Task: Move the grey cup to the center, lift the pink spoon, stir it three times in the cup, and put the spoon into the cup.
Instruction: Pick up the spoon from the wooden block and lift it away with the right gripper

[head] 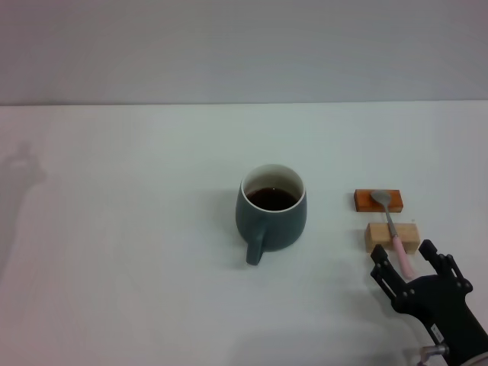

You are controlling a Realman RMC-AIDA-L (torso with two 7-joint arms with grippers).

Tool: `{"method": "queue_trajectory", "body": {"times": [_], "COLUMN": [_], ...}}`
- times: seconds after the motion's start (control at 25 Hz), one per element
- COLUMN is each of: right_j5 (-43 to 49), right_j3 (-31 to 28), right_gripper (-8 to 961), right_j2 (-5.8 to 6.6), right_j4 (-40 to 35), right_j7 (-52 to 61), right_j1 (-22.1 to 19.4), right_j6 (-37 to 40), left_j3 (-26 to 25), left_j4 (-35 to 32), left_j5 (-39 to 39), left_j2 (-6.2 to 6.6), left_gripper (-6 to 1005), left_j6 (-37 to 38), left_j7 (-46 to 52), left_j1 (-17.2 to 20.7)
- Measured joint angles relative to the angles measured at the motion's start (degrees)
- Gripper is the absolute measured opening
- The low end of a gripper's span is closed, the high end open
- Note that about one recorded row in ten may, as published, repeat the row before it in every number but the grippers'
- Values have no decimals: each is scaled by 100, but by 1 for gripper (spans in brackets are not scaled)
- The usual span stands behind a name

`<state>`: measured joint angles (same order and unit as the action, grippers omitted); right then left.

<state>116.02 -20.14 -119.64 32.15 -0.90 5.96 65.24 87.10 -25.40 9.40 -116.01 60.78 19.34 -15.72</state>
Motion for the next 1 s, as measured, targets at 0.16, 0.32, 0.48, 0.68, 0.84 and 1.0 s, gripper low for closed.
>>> {"method": "queue_trajectory", "body": {"times": [0.16, 0.32, 0.48, 0.68, 0.84, 1.0], "right_j5": [-1, -1, -1, -1, -1, -1], "right_j3": [106, 108, 112, 115, 115, 115], "right_gripper": [817, 817, 817, 817, 817, 817], "right_j2": [1, 0, -4, -6, -6, -7], "right_j4": [-1, -29, -43, -43, -57, -114], "right_j7": [2, 2, 2, 2, 15, 78], "right_j1": [-124, -194, -237, -207, -169, -141], "right_j6": [176, 266, 306, 291, 264, 248], "left_j3": [0, 6, 64, 70, 78, 88], "left_j4": [-2, -47, -127, -131, -132, -132], "left_j5": [0, 0, 0, 0, -5, -9], "left_j2": [1, 1, 15, 17, 18, 18], "left_gripper": [-2, -2, -2, -2, -2, -2], "left_j6": [14, 26, 31, 43, 107, 126], "left_j7": [0, 0, 0, 0, 4, 7], "left_j1": [-6, -2, 44, 57, 94, 115]}}
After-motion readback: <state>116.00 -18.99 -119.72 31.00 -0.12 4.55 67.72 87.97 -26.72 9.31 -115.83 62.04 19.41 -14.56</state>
